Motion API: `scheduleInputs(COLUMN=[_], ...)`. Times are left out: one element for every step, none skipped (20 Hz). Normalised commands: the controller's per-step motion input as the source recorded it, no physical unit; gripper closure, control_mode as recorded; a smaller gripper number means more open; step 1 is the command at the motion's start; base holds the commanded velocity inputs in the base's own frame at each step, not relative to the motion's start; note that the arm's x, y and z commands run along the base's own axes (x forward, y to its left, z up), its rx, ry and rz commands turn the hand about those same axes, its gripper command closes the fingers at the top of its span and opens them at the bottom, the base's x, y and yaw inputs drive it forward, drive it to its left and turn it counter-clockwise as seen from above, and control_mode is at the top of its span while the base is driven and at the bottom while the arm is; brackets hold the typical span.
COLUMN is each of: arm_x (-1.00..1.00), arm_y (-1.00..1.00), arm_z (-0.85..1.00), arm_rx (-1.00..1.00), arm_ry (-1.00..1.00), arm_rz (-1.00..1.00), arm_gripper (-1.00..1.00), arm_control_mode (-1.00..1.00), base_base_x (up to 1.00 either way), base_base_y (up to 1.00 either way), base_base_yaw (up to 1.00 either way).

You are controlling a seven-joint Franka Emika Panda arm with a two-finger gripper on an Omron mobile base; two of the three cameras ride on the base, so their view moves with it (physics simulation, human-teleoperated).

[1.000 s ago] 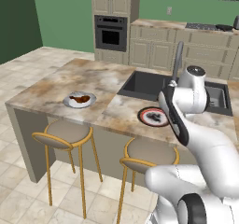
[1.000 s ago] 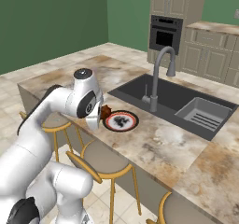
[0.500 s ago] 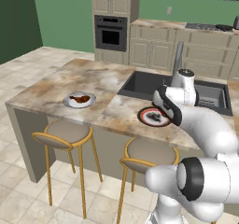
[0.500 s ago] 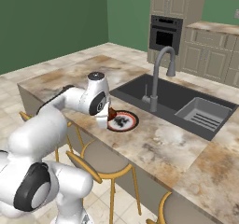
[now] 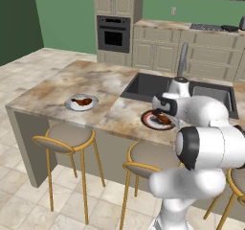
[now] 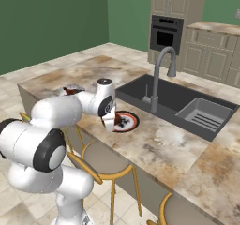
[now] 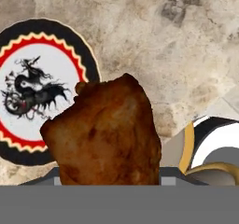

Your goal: Take the chicken drumsticks from the pan and place one on each plate on the dining counter.

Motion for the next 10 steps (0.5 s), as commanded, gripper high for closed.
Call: scheduleInputs(arm_x=[0.57, 0.56, 0.58, 0.56, 0.58, 0.55, 0.59, 0.59, 0.62, 0.59], arm_y=[-0.19, -0.21, -0.21, -0.21, -0.21, -0.2, -0.16, -0.17, -0.15, -0.14], arm_z=[-0.28, -0.24, -0.23, -0.21, -0.2, -0.21, -0.19, -0.19, -0.24, -0.3], arm_rx=[0.0, 0.0, 0.0, 0.0, 0.0, 0.0, 0.0, 0.0, 0.0, 0.0], arm_ry=[0.11, 0.11, 0.13, 0.13, 0.13, 0.12, 0.12, 0.11, 0.12, 0.12], arm_rz=[0.03, 0.03, 0.03, 0.04, 0.04, 0.03, 0.03, 0.03, 0.03, 0.03], arm_gripper=[1.0, 1.0, 1.0, 1.0, 1.0, 1.0, 1.0, 1.0, 1.0, 1.0], arm_control_mode=[-1.0, -1.0, -1.0, -1.0, -1.0, -1.0, -1.0, -1.0, -1.0, -1.0], base_base_x=[0.0, 0.0, 0.0, 0.0, 0.0, 0.0, 0.0, 0.0, 0.0, 0.0], base_base_y=[0.0, 0.0, 0.0, 0.0, 0.0, 0.0, 0.0, 0.0, 0.0, 0.0], base_base_yaw=[0.0, 0.0, 0.0, 0.0, 0.0, 0.0, 0.0, 0.0, 0.0, 0.0])
